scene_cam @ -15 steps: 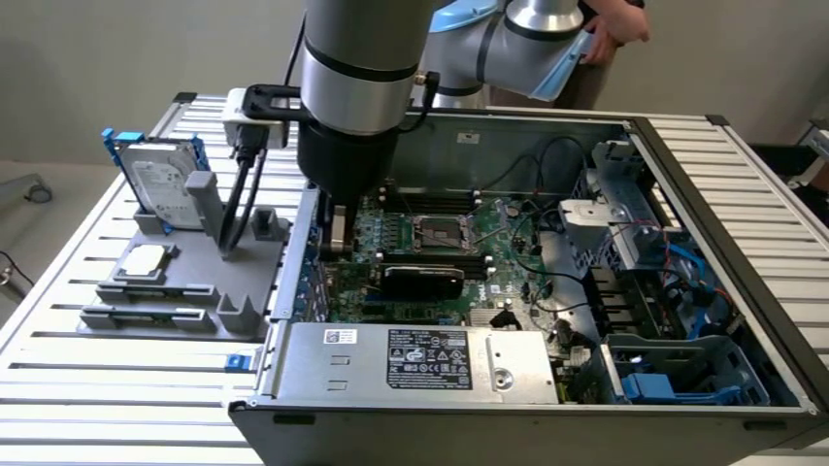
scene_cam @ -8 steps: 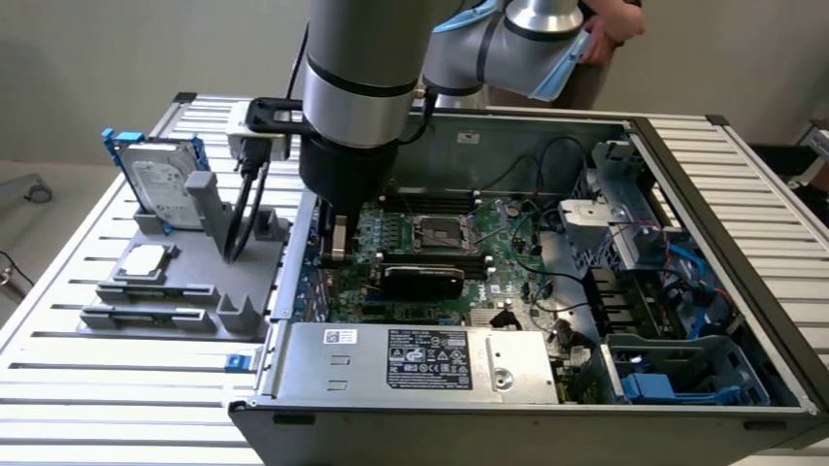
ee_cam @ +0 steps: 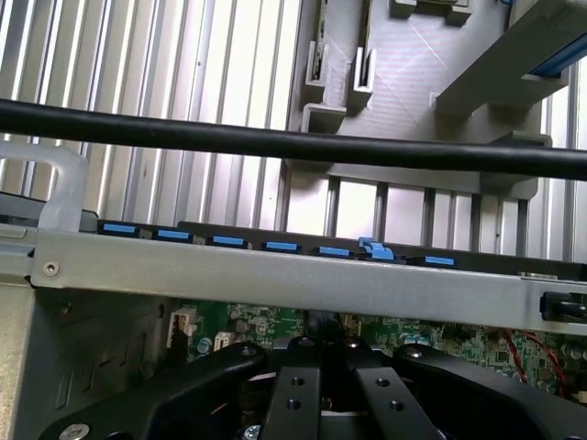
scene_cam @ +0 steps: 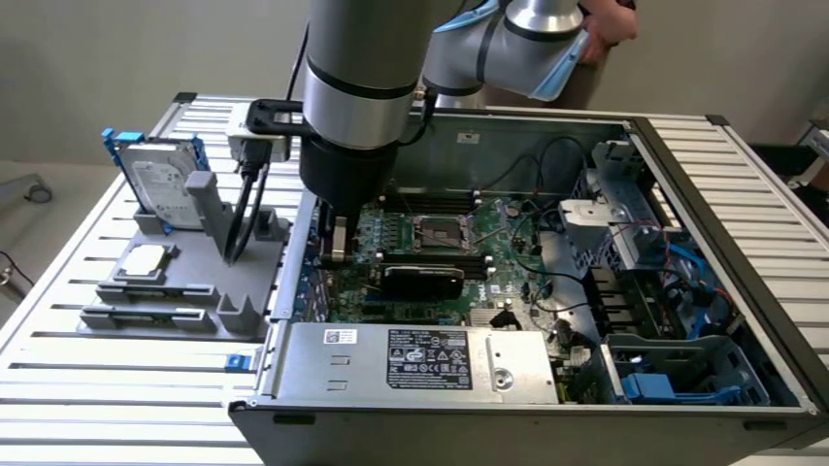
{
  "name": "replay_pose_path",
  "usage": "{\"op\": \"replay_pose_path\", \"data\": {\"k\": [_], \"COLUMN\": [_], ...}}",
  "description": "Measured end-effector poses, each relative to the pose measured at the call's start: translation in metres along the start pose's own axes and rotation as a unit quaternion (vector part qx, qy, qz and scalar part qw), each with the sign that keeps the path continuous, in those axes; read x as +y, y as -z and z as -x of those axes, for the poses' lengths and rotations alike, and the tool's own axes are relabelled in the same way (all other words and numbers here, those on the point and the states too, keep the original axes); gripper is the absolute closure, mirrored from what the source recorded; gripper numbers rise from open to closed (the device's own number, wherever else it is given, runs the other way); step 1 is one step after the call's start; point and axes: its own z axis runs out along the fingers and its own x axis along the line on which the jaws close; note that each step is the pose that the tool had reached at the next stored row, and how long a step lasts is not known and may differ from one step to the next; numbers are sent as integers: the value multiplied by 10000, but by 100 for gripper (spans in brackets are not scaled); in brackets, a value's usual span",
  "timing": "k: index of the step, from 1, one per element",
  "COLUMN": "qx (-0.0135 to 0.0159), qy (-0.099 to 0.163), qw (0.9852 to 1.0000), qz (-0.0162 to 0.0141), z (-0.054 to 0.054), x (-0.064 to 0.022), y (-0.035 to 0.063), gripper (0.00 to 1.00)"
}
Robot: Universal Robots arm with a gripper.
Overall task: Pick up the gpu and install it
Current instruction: 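Insert the gpu into the slot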
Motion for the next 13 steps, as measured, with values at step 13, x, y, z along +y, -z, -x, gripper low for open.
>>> {"op": "replay_pose_path", "data": {"k": [13], "qx": [-15], "qy": [-58], "qw": [10000], "qz": [-3], "z": [7], "x": [-16], "y": [2], "gripper": [89]}}
